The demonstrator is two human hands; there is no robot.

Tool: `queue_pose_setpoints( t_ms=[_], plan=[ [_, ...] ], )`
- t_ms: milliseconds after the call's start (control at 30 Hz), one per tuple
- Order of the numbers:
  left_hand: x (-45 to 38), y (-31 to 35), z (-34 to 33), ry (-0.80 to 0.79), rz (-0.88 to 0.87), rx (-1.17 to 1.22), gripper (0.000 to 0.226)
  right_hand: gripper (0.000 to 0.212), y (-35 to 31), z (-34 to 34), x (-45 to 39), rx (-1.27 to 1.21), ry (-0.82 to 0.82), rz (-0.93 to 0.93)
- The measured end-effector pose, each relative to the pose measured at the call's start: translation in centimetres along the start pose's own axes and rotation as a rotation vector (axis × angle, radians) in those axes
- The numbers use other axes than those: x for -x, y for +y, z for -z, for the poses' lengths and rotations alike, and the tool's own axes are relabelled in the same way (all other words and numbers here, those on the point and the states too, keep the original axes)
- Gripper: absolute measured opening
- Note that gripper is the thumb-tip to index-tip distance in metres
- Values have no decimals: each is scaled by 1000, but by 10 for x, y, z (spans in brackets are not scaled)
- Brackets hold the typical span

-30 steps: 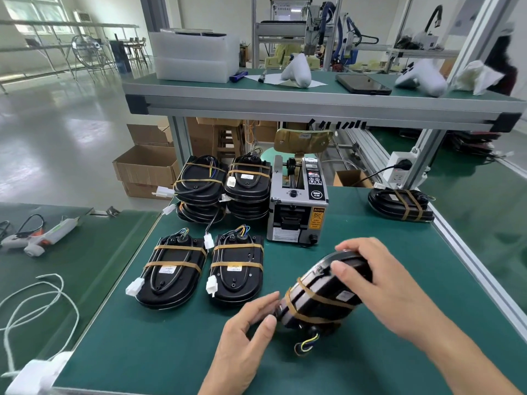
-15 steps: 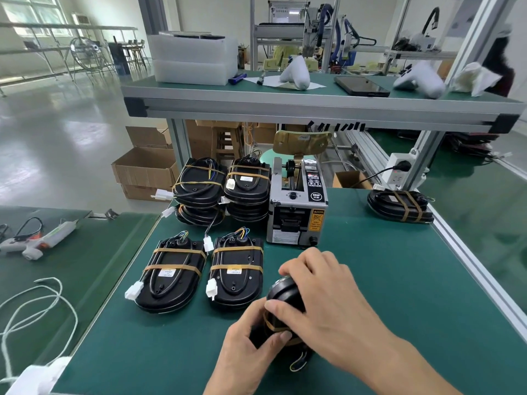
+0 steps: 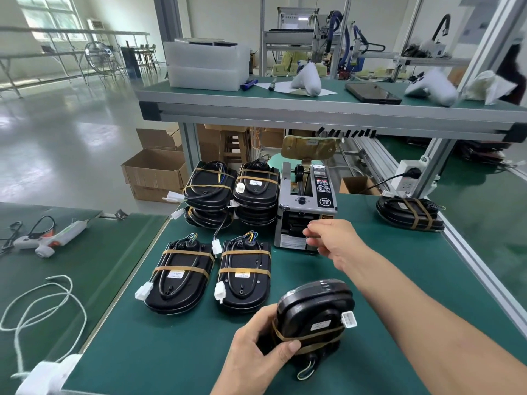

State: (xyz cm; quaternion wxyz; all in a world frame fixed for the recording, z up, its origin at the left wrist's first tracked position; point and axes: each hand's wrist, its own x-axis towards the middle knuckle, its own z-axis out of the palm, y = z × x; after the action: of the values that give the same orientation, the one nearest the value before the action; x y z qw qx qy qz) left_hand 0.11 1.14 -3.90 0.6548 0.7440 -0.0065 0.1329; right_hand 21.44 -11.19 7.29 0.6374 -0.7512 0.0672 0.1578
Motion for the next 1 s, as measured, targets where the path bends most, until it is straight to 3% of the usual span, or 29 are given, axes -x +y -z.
queue_pose_setpoints(
  t_ms=[500, 1000],
  plan=[
    [2, 7, 2, -27, -2, 17, 50, 6, 3, -18, -22, -225, 37, -169],
    [1, -2, 2, 15, 24, 16, 53, 8, 10, -39, -34, -306, 275, -130]
  ],
)
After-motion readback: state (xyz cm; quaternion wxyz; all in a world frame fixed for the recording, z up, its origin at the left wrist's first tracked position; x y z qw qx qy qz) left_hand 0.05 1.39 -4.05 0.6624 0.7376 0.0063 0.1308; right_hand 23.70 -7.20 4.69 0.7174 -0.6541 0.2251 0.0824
